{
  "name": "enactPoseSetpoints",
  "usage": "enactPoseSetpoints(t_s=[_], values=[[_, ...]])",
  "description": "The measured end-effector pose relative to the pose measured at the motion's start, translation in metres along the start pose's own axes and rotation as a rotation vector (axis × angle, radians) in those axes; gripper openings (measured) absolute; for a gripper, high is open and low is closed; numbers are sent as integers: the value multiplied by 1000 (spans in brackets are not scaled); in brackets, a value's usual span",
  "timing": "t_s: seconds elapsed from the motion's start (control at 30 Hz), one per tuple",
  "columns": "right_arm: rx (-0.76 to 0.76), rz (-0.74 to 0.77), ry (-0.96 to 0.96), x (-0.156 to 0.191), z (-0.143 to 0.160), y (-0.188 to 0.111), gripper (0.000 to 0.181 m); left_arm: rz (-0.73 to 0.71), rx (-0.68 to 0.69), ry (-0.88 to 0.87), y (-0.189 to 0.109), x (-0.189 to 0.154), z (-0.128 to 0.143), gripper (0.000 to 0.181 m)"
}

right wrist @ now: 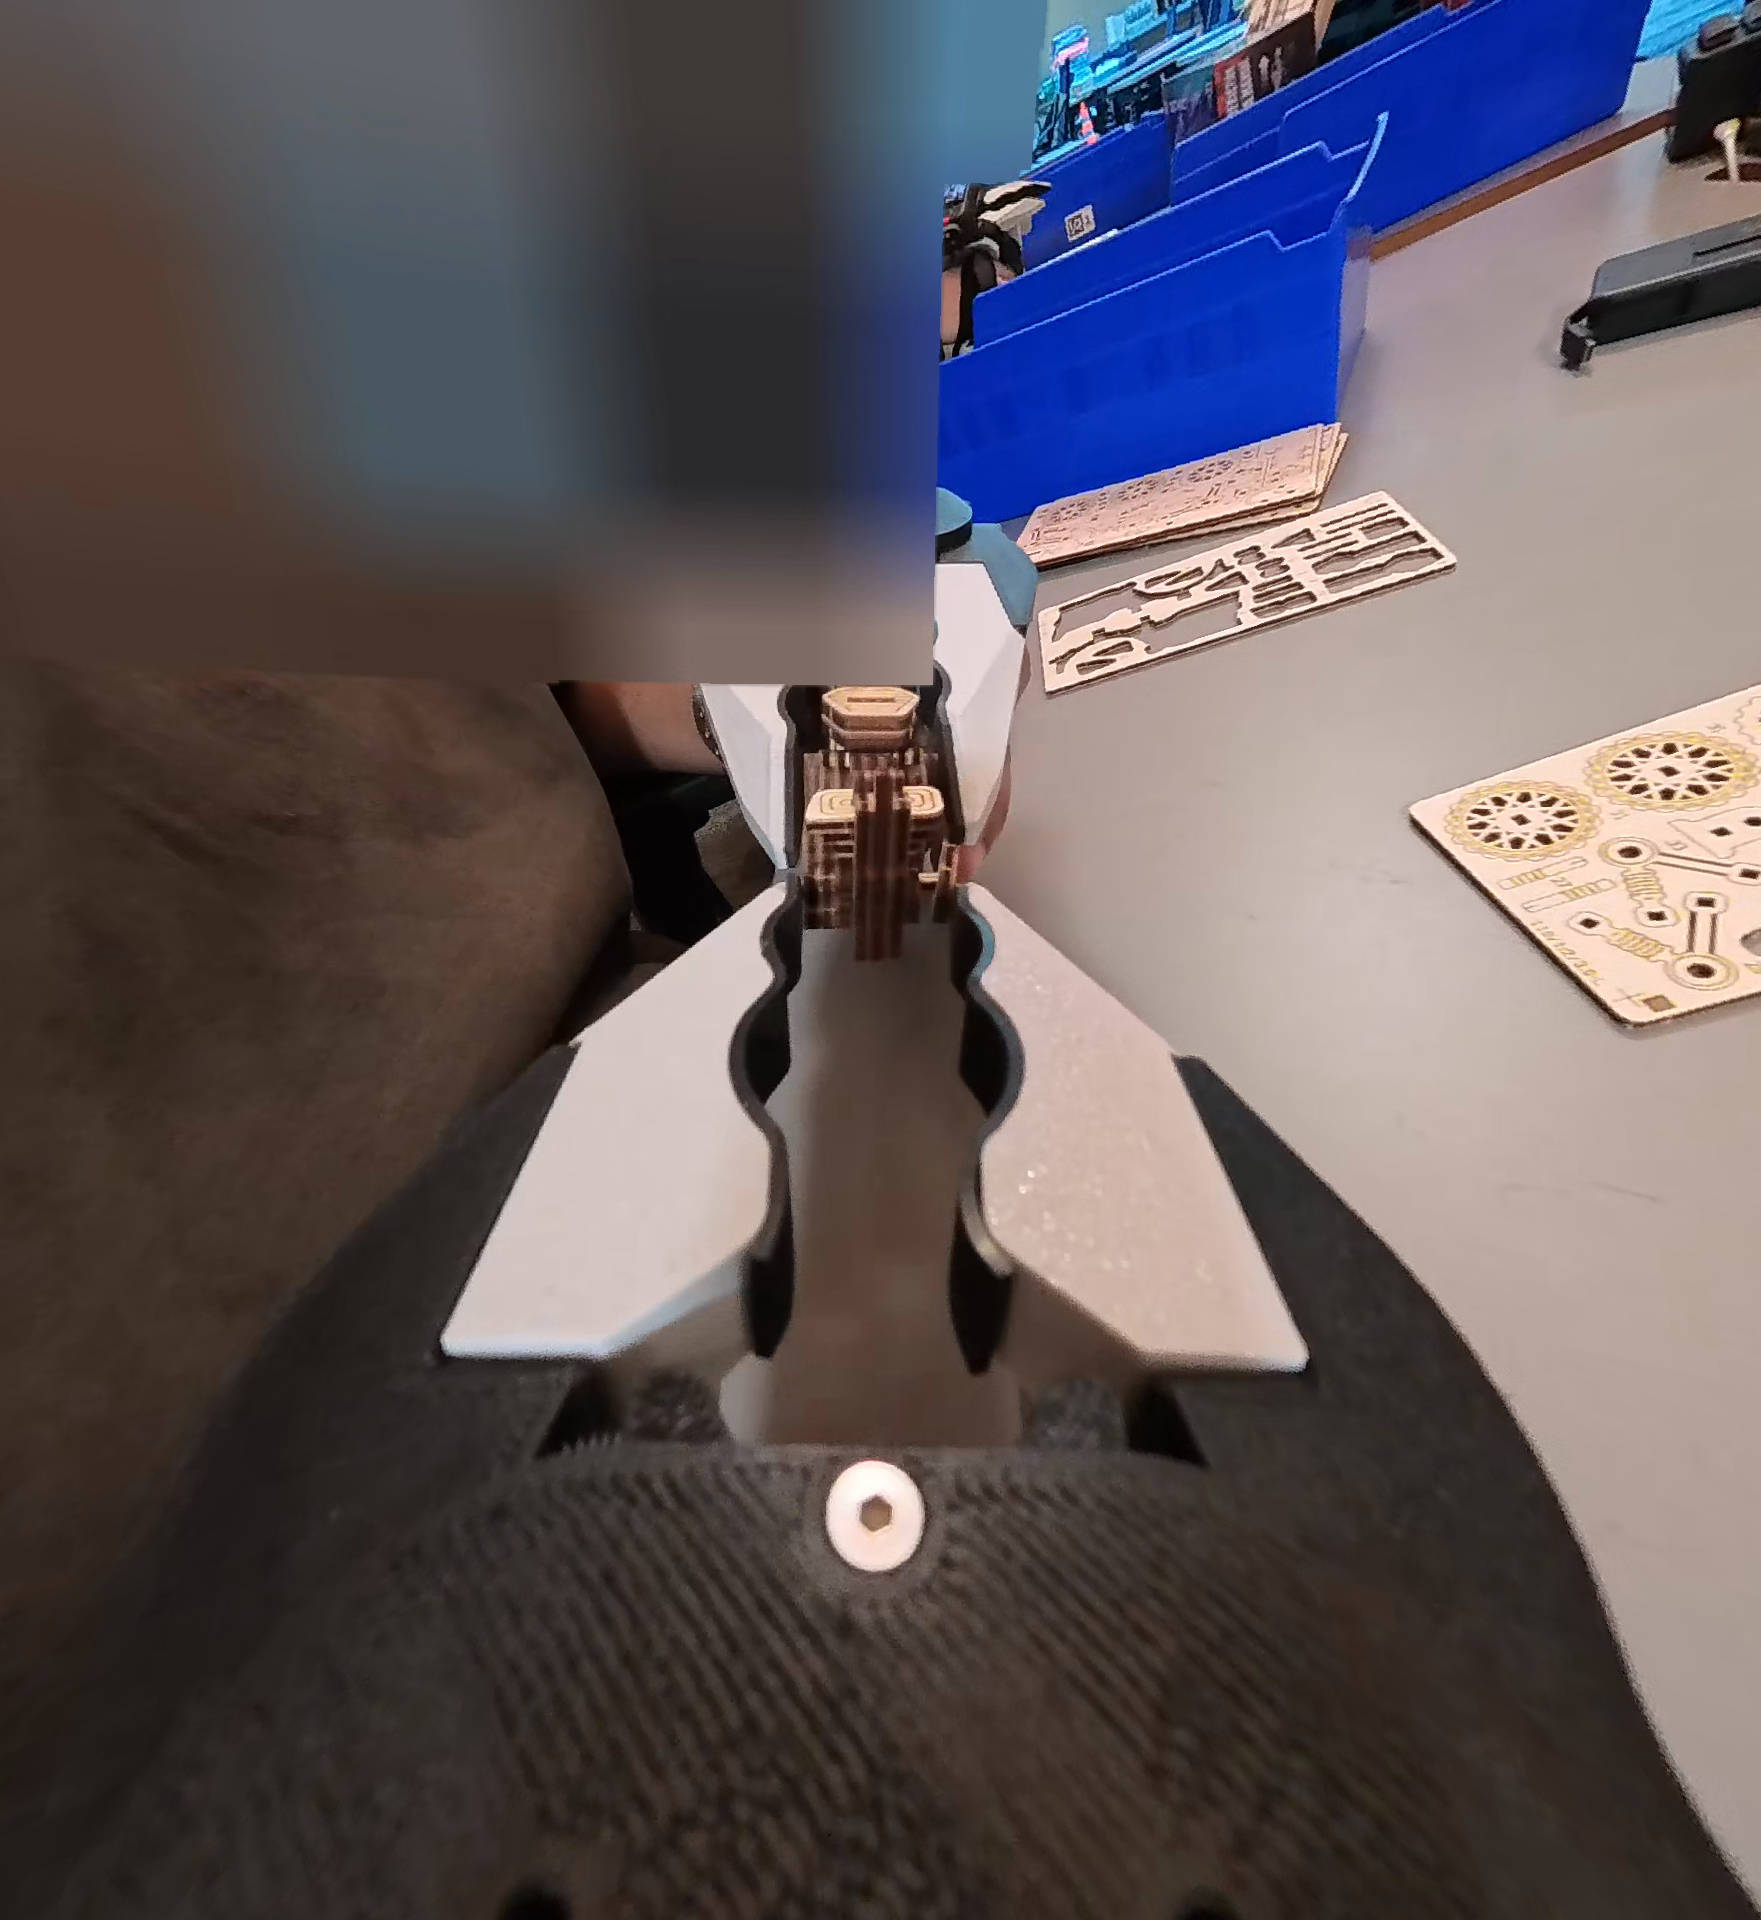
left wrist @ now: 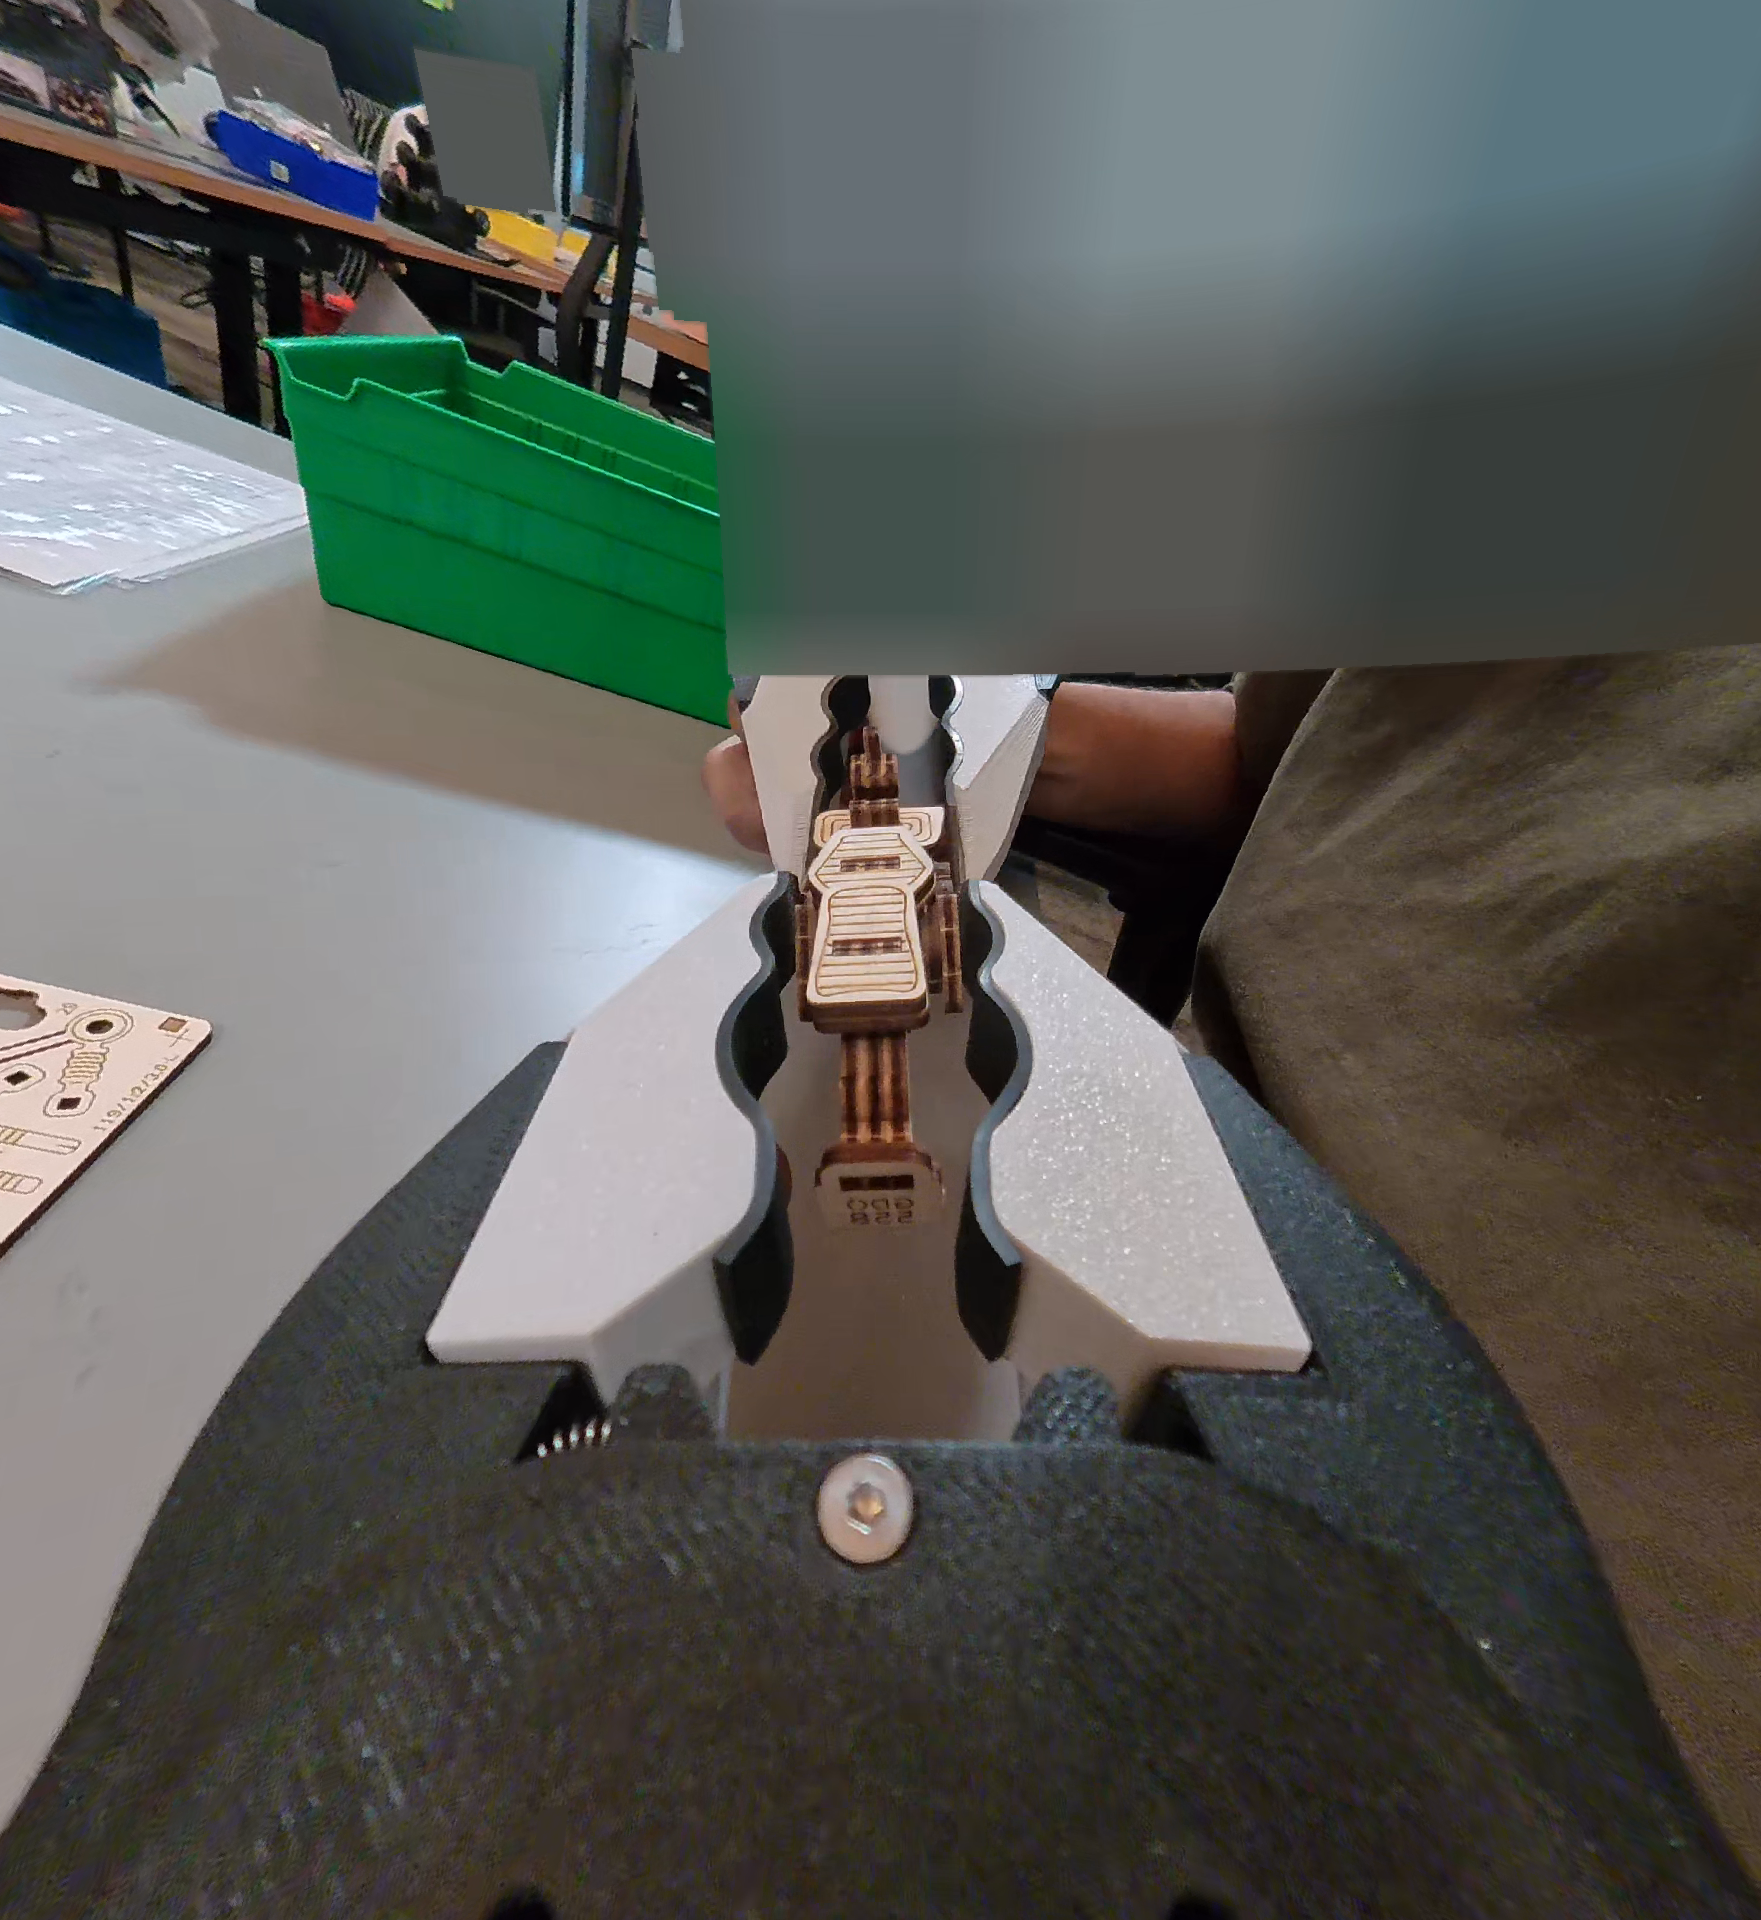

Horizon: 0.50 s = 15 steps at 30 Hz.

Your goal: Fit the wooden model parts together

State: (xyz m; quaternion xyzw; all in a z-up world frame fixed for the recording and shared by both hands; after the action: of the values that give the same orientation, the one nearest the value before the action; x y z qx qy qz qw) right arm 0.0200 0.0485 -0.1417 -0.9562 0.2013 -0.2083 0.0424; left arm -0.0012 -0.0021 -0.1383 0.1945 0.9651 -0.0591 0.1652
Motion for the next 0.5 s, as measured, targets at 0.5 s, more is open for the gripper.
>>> enactPoseSetpoints(t_s=[0.5], values=[[-2,-20,-46,5,-2,-2,26,14,-12,35,0,-5,-2,28]])
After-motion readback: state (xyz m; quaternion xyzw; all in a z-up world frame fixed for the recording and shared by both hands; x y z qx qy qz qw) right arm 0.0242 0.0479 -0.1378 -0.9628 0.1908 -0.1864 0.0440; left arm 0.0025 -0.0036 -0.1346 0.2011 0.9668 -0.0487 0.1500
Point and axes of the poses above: each gripper's, where its closed fingertips meet, y out along the fingers, z out of its underside, x = y × z across the jaws, the point moved 3 cm from there along -y, back along the fingers, and after that the axes turned 1 degree about z, right-handed, at the moved point
